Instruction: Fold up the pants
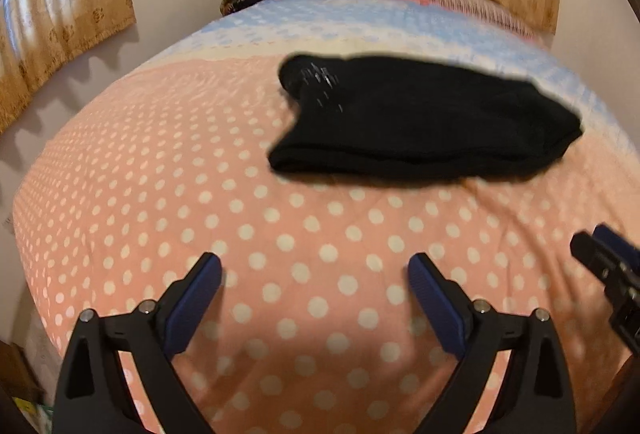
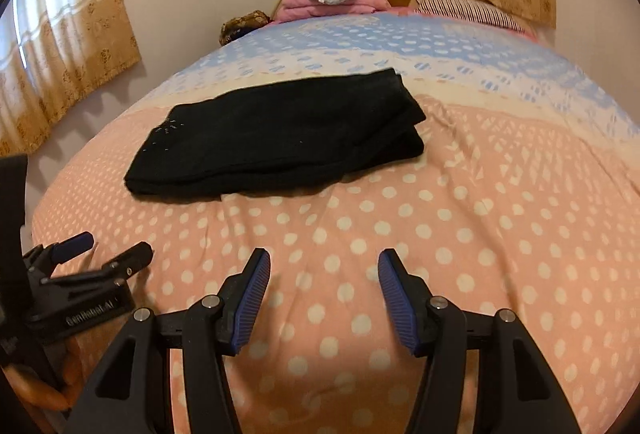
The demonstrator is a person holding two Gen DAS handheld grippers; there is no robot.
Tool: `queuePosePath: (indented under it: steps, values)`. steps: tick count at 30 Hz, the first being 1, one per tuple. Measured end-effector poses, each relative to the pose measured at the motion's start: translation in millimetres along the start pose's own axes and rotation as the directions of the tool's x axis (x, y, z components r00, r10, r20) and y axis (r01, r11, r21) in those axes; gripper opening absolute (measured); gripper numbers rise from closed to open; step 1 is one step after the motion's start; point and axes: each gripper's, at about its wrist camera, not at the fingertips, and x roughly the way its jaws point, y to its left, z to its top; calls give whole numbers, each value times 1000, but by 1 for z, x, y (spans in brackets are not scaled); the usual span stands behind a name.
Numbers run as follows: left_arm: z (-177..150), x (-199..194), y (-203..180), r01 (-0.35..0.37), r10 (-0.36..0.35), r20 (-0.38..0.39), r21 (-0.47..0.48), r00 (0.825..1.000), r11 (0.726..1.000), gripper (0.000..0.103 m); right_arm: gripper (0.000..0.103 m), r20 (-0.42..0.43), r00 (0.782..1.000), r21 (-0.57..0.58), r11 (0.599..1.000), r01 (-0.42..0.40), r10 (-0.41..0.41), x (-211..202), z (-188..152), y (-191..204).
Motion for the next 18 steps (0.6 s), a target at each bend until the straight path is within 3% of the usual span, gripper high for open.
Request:
queuePosePath:
  steps: [4,7,9,12,14,15,16,17,18]
  values:
    - [31,-14,29,-11,20,140,-65,990,998,97,54,96,994,-40,998,-41,44,-25,5,7]
    - [59,2,43,102,-86,169,-87,982,991,97,50,117,986,-82,991,-110,119,-32,27,17]
    - [75,22,44,180,-165,152,-89,974,980,97,50,123,974,-99,979,-178,190,-30,55,23]
    - [89,58,42,187,-181,59,-123,982,975,94,51,106,954,-111,957,-268,280,-13,100,33]
    - [90,77,49,240,-246,1,-218,969,946,75,51,50,951,-166,941,-293,305,9,126,49]
    - [87,85,54,268,-285,-25,-269,958,925,56,50,21,961,-216,940,-265,276,25,138,63]
    - [82,93,57,298,-330,-45,-329,943,896,52,50,-1,966,-249,935,-252,260,37,145,72]
    - [74,88,54,301,-331,-29,-347,943,888,52,50,-38,963,-274,924,-267,267,53,154,83]
    - [72,85,50,308,-332,-14,-335,943,891,42,50,-85,950,-274,909,-313,302,71,163,93]
